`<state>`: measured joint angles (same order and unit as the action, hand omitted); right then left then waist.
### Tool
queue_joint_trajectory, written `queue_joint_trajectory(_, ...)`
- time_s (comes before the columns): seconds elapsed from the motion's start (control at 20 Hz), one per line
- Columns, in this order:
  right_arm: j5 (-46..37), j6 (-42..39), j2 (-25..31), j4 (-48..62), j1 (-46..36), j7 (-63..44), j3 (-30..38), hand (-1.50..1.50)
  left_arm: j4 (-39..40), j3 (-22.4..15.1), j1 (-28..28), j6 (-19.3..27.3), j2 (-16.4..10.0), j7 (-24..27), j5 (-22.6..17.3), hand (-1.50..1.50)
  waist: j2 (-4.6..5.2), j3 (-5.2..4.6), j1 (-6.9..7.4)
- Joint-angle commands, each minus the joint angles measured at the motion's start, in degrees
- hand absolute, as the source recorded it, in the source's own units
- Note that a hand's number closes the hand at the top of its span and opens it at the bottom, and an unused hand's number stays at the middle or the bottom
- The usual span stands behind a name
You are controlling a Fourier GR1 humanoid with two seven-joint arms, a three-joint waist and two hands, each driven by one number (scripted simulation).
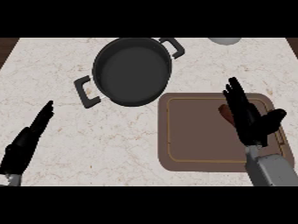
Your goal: Pick the sweet potato from the tray and place it in the pot
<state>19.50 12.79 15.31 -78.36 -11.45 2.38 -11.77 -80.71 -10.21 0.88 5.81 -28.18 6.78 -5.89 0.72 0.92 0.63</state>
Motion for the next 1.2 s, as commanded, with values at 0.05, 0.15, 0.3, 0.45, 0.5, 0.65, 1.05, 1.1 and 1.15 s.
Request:
queue_joint_trajectory(0.05, -4.99, -2.96, 9.05, 1.56, -0.20, 0.00, 1.46, 1.50, -0.81, 2.72, -0.05, 1.95, -0.56, -2.87, 0.11, 0.00, -0.80, -0.90, -0.32)
queue_joint_trajectory(0.15, -10.63, -4.58, 19.32, 0.38, 0.22, -1.35, 1.20, 1.50, 1.29, 5.52, 0.41, 4.88, -0.71, -2.43, -0.09, 0.00, -1.06, -1.09, -0.85)
queue_joint_trajectory(0.3, -27.81, 1.16, 31.65, 0.79, -2.62, 4.96, -0.33, 1.50, 0.93, 5.43, 0.56, 3.91, -1.81, -4.21, -0.43, 0.00, -2.31, -3.09, -0.40)
queue_joint_trajectory(0.45, -35.40, 9.50, 33.80, -1.72, -1.39, 17.17, 1.44, -1.50, 0.75, 5.90, 0.54, 6.10, 0.64, -6.60, -1.52, 0.00, -1.66, -0.91, -2.62)
queue_joint_trajectory(0.5, -37.88, 12.10, 32.96, -2.35, 0.32, 20.42, 0.22, -1.50, -0.39, 6.97, 0.55, 5.56, -0.71, -7.09, -2.12, 0.00, -1.57, -0.76, -1.88)
queue_joint_trajectory(0.65, -37.66, 18.38, 28.76, -4.80, 9.69, 30.15, 0.57, -1.50, -0.51, 7.78, 2.49, 5.65, -0.95, -5.70, -1.69, 0.00, -1.13, -0.81, -2.03)
queue_joint_trajectory(1.05, -49.56, 7.35, 36.19, -16.65, 9.24, 5.61, -2.90, -1.50, -5.72, 7.68, 2.26, 5.14, -0.48, -11.30, -0.85, 0.00, -0.86, -1.04, -0.19)
queue_joint_trajectory(1.1, -51.42, 6.38, 36.60, -19.47, 11.03, 3.00, -3.71, -1.50, -4.30, 5.95, 0.71, 6.83, 1.78, -11.24, 1.08, 0.00, -0.86, -1.05, -0.86)
queue_joint_trajectory(1.15, -53.33, 4.01, 35.94, -20.10, 9.07, -0.77, -5.43, -1.50, -6.83, 5.86, 1.75, 6.08, 1.04, -12.26, 0.72, 0.00, -0.87, -1.04, -0.30)
